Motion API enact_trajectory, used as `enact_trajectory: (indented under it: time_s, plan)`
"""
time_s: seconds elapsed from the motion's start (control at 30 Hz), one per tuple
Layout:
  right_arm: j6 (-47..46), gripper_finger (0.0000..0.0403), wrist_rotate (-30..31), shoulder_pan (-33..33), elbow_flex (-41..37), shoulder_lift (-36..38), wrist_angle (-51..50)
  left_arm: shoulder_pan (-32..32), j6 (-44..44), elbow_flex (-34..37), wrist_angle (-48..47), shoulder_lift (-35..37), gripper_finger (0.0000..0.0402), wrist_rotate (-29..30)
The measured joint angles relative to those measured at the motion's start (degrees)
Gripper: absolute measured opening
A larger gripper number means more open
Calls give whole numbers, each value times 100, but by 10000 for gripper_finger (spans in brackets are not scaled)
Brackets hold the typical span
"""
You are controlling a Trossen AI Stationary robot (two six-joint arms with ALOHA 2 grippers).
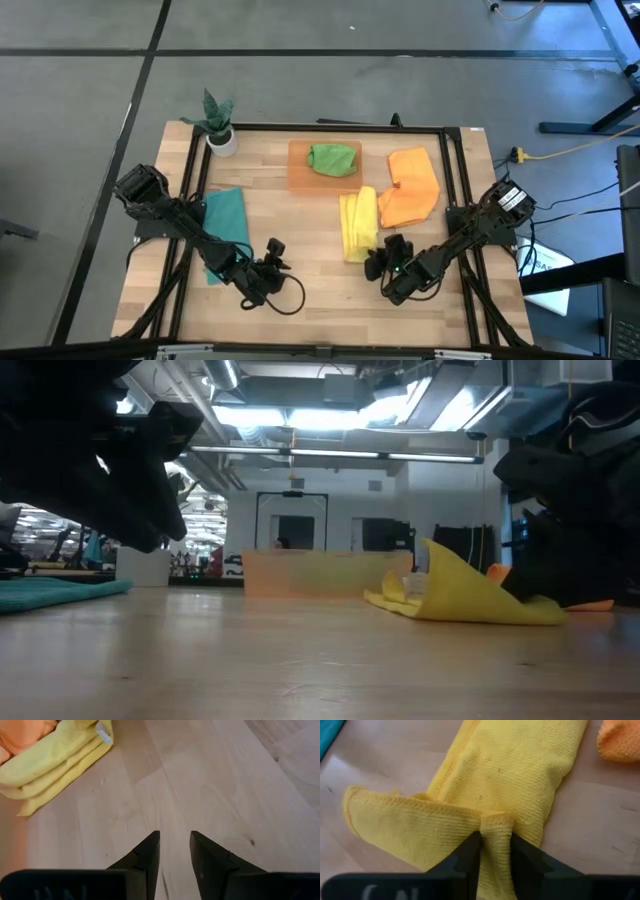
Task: Roll microfiber towels into tight, uniform cylinder then place into a basket
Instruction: Roll the yellow microfiber cloth
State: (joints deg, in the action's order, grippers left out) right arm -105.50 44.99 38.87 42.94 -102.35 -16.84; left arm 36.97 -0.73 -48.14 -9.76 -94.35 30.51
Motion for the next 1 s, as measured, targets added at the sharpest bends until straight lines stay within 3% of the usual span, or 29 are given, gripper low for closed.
enact_trajectory:
  time_s: [0.17, 0.5, 0.73, 1.0]
  plan:
    - [116, 116, -20, -15, -11, 119, -214, 0, -2, 0, 0, 0, 98, -1]
    - [193, 106, 194, -15, -15, 1034, -1065, 3, -37, 0, 5, 0, 98, -148]
    - [992, 106, 301, -15, 42, 1572, -1177, 6, -37, 0, 7, 0, 98, -151]
    - [1375, 106, 120, -12, 64, 1580, -1193, 4, -35, 1, 13, 0, 98, -151]
